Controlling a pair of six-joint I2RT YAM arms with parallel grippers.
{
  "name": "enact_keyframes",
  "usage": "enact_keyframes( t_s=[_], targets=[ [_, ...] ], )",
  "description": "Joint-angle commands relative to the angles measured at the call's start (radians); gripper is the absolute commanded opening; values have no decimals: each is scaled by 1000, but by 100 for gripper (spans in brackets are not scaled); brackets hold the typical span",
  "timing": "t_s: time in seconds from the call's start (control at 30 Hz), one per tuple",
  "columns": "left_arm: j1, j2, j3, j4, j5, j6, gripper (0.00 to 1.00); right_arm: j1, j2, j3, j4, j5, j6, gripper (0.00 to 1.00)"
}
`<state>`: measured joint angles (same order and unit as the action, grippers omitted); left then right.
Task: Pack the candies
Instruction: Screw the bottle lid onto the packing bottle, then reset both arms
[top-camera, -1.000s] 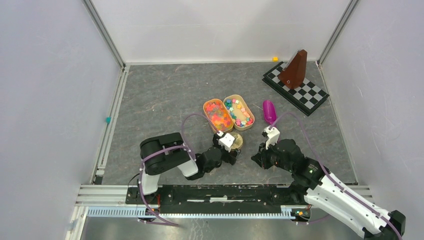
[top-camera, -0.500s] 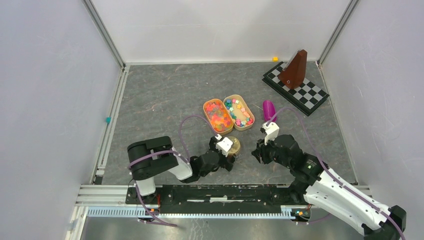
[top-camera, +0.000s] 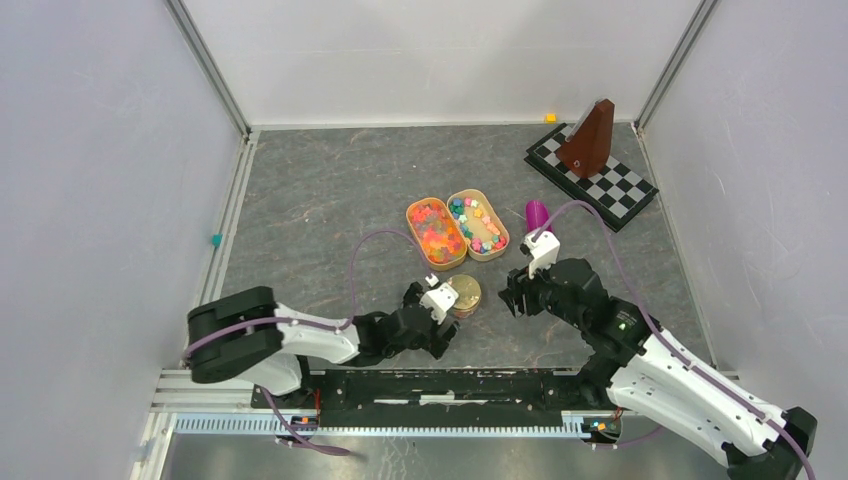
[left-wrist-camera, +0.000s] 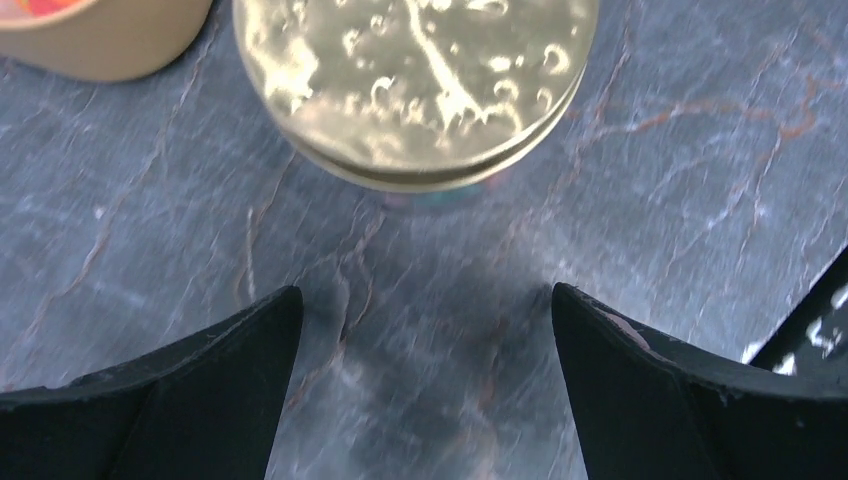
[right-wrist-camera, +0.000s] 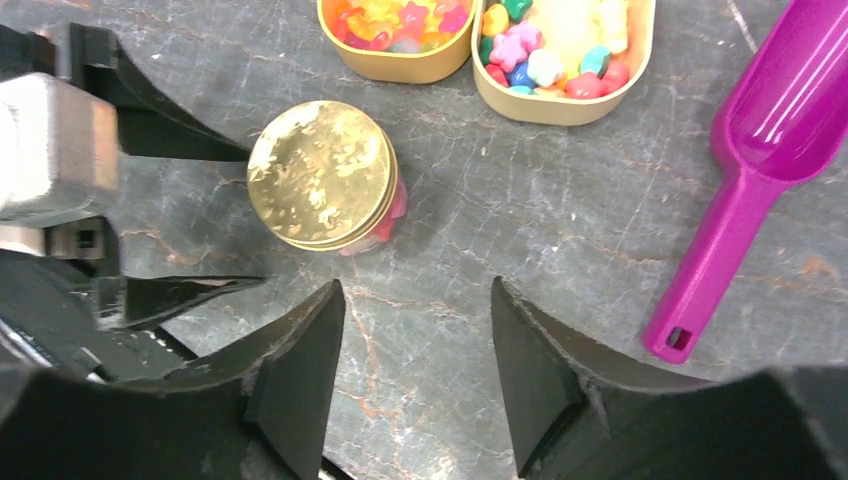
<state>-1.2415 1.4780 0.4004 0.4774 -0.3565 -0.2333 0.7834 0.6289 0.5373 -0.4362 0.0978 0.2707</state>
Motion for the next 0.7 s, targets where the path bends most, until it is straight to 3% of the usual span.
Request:
enact_keyframes(
  t_s=[0.0,0.07,0.17,0.47,0.67],
  targets=[
    [-6,-157,24,-319,25,-59,100,1,13,61,26,45,-43,65],
    [-4,-225,47,-402,30,-68,100,2,22,68,32,67,-49,74],
    [-4,-310,108,-554,31,-78,100,2,36,78,41,103,-60,98],
    [34,-373,385,-901,83,-87,100,2,82,125,29,273,-48,98],
    [233,-336,513,-993,274,-106,100,-1,103,149,13,475,-43,98]
  ],
)
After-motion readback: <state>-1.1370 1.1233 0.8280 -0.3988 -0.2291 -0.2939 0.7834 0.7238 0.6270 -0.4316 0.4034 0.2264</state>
